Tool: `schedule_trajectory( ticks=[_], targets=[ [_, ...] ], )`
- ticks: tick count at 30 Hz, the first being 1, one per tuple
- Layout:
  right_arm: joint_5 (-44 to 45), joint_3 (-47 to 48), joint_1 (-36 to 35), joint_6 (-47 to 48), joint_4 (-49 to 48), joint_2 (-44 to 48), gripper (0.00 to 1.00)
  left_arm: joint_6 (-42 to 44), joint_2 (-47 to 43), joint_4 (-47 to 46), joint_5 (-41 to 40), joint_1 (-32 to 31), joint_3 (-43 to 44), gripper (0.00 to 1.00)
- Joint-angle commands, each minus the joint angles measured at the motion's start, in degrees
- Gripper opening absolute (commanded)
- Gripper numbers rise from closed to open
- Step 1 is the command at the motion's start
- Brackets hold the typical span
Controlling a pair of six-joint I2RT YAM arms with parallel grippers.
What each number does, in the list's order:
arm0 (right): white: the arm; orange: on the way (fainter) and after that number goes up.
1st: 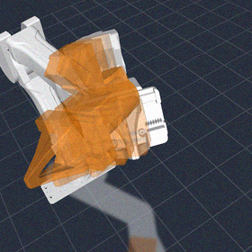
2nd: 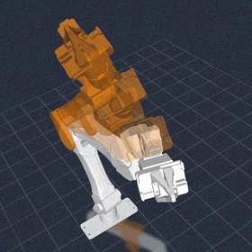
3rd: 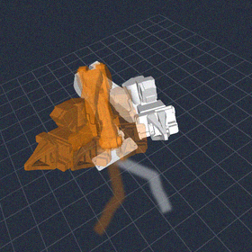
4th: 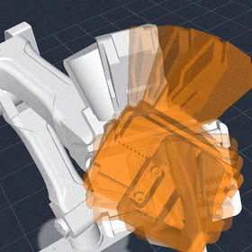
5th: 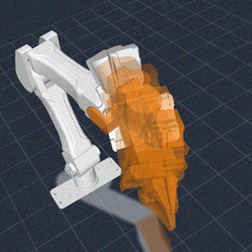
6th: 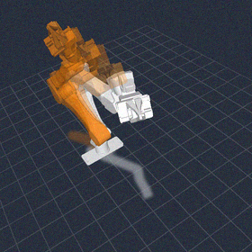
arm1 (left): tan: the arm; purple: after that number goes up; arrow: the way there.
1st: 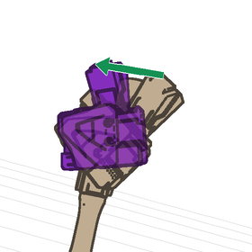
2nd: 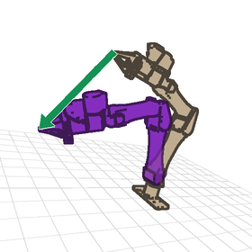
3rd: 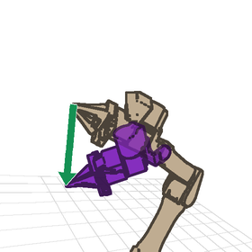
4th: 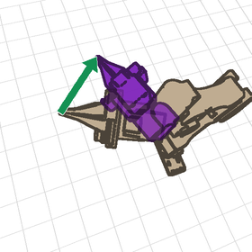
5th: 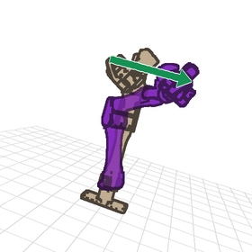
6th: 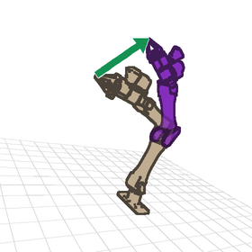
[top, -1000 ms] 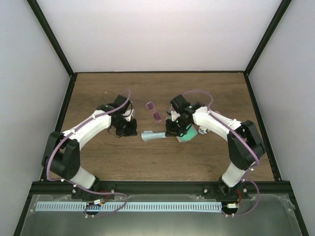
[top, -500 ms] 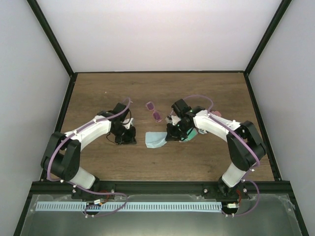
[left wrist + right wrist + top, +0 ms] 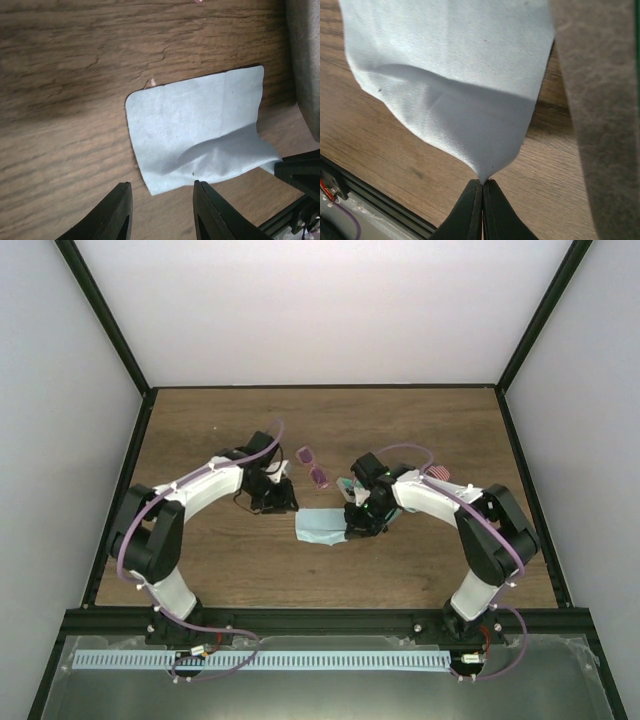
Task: Organize the sunglasses
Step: Place the glasses cleaning cloth at the center of the board.
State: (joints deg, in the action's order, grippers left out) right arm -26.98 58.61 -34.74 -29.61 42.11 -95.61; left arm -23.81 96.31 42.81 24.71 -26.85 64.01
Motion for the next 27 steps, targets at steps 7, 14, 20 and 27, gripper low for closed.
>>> schedule_trajectory(
  ticks=[7,14,20,27],
  targets=[
    [1.04,-2.34,-0.33,-0.77,-1.24,-0.85,0.01,2.59,5.57,-1.01,0.29,-1.80,3.15,0.51],
    [-1.05,-3.92,-0.41,-1.42,-3.27,-1.17,0.04,3.33,9.58,-1.46,-1.14,-2.91,4.88,0.51],
    [-1.46,-3.86,-1.08,-1.46,-3.59,-2.17,0.08,3.23,12.85,-2.22,-3.31,-3.55,7.01,0.49],
    [3.60,-1.07,-1.07,-1.17,0.60,-1.09,0.41,3.07,15.19,-2.84,-5.05,-3.97,7.60,0.45]
  ],
)
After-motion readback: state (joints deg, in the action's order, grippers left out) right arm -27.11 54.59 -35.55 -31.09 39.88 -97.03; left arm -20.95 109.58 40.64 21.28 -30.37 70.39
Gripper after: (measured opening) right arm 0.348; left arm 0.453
